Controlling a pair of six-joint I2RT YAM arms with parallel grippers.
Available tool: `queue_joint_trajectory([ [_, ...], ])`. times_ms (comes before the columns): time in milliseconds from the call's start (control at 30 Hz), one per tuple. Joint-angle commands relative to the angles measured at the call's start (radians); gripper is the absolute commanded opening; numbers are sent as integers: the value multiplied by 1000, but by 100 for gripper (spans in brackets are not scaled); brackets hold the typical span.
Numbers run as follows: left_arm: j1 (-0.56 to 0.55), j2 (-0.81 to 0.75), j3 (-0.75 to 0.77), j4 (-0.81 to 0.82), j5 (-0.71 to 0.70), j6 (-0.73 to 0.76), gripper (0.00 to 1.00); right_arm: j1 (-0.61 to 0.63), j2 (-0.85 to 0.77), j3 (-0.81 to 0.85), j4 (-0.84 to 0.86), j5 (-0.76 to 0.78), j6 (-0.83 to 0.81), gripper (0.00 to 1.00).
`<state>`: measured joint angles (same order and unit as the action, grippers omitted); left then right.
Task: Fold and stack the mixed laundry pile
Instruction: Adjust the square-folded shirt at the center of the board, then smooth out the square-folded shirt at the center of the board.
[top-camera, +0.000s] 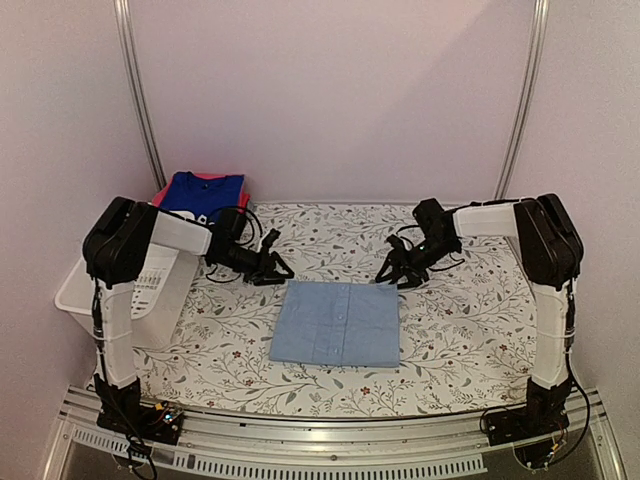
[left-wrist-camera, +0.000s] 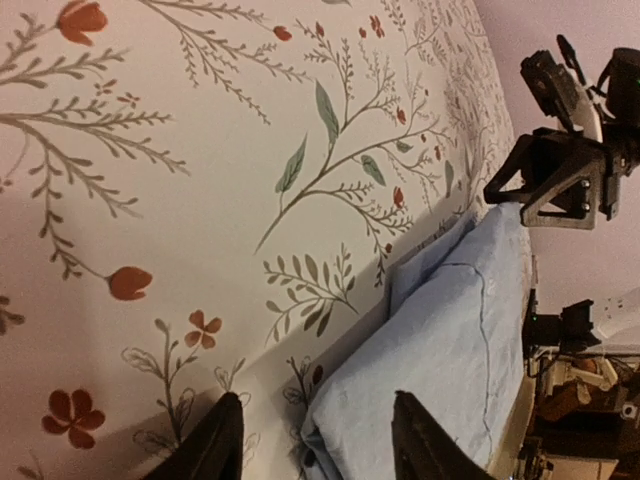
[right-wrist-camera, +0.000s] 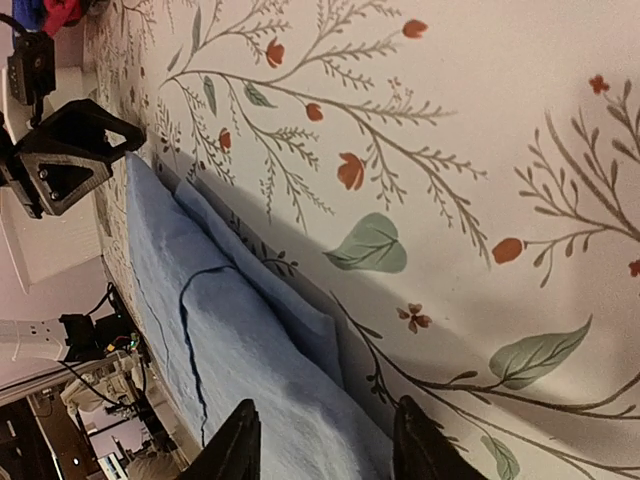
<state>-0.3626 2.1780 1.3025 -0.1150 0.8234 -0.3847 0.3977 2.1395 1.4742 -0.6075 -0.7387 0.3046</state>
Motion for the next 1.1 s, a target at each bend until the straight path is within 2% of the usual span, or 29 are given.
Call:
queue_joint_trajectory([
  [0, 42, -203, -10, -17, -159, 49, 85, -23, -95, 64, -17, 28, 1, 58],
  [33, 44, -247, 8, -45, -192, 72, 98, -37, -129, 70, -17, 35, 5, 64],
  [100, 44, -330, 62, -117, -251, 123, 100, -57, -205, 81, -19, 59, 2, 70],
  [200, 42, -454, 136, -200, -310, 190, 100, -77, -316, 106, -17, 94, -13, 72],
  [267, 43, -545, 146, -216, -344, 235, 100, -77, -388, 112, 9, 108, -39, 75],
  [300, 42, -589, 135, -209, -357, 262, 100, -78, -422, 106, 31, 118, -46, 79],
  [400, 44, -738, 18, -87, -348, 279, 100, -78, -549, 23, 155, 166, -24, 98],
  [467, 46, -826, -116, 81, -396, 116, 100, -87, -605, -67, 239, 253, 101, 99],
  [500, 48, -860, -179, 183, -361, 57, 100, -101, -619, -102, 269, 241, 180, 99],
  [533, 52, -873, -227, 266, -268, 30, 100, -122, -624, -139, 327, 141, 211, 99],
  [600, 23, -842, -220, 213, -205, -47, 100, -138, -604, -189, 405, -99, 265, 99],
  [700, -97, -790, -188, 17, -205, -51, 100, -54, -582, -289, 501, -234, 371, 99],
  [767, -184, -782, -228, -25, -212, -78, 100, 31, -604, -379, 615, -301, 412, 99],
  [867, -264, -777, -348, 55, -65, -181, 100, 126, -606, -497, 773, -405, 568, 99],
  [1067, -382, -687, -495, 298, 153, -372, 100, 286, -536, -607, 830, -476, 633, 99],
])
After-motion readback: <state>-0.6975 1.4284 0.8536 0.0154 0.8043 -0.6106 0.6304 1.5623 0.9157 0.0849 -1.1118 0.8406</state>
